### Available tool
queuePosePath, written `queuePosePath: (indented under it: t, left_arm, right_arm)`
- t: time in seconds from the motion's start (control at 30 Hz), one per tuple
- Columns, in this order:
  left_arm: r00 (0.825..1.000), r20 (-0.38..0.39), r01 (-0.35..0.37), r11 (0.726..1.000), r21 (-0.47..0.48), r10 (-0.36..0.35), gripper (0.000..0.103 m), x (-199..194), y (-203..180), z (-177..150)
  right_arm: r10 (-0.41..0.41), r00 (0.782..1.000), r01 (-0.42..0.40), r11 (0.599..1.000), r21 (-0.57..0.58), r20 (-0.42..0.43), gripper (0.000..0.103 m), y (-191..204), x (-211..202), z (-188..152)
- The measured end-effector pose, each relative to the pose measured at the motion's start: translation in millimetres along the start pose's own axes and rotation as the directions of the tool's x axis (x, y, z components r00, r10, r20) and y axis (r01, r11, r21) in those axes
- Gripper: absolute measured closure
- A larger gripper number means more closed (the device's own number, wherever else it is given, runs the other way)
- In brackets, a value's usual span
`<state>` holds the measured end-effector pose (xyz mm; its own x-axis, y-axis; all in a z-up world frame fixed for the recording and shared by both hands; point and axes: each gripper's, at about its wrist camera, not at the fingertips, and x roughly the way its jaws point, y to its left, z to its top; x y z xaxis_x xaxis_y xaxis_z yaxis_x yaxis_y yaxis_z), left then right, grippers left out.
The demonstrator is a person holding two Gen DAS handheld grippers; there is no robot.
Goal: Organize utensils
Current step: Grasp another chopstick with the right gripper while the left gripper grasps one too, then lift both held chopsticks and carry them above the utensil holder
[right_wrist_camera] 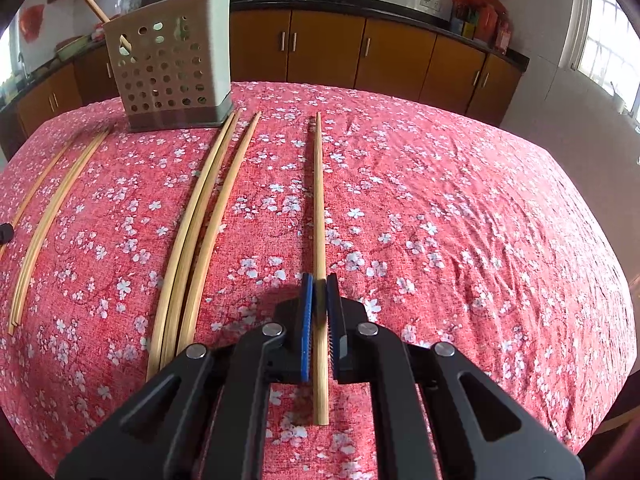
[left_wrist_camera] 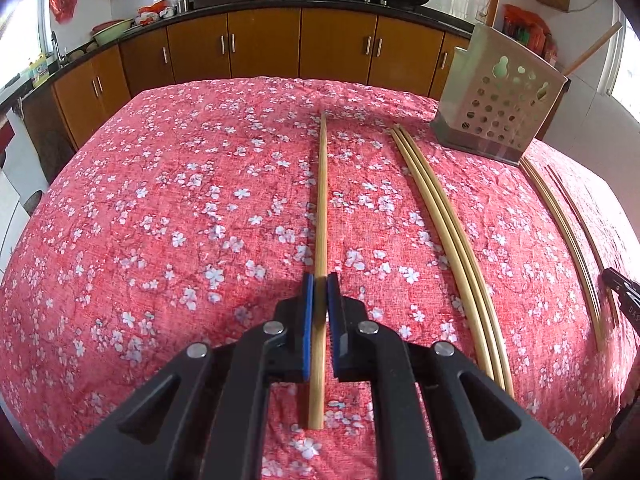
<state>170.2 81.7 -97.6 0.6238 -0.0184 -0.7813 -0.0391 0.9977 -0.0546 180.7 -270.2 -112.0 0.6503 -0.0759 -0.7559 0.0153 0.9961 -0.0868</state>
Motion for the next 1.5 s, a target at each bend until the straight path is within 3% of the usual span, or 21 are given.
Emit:
queuePosePath:
  t: [0.63,0.8,0.9,1.17,1.5]
  left_arm:
    - [1.000,0.001,-0.010,0.999,0.036,0.010,0.094,-2,-3,-2]
    - [1.000,-0.002,-0.018,0.999,0.048,0.019,0.095,-3,-3,-3]
    - [1.000,0.001,-0.028,0.997,0.072,0.028,0.095,-6,-4,-3]
    - [0.988,0.157,-0.005,0.996,0.092,-0.010,0.095,-54,-2,11]
    - [0.946,0.324,-0.026,0.992,0.120,-0.014,0.095,-108,-10,27]
  right_arm:
    - [0.076,0.997,-0.075,0.994,0.076,-0.004,0.095,-16,2,0]
    - [0.058,0.998,-0.058,0.997,0.047,0.003,0.096,-12,-1,-2]
    - [-0.002,0.999,0.003,1.000,-0.017,0.043,0.096,-7,-10,-4]
    - [-0.014,0.978,0.018,1.000,-0.019,0.206,0.096,-21,-57,3]
    - [-0.030,0.924,0.051,0.998,-0.043,0.381,0.096,-18,-100,16]
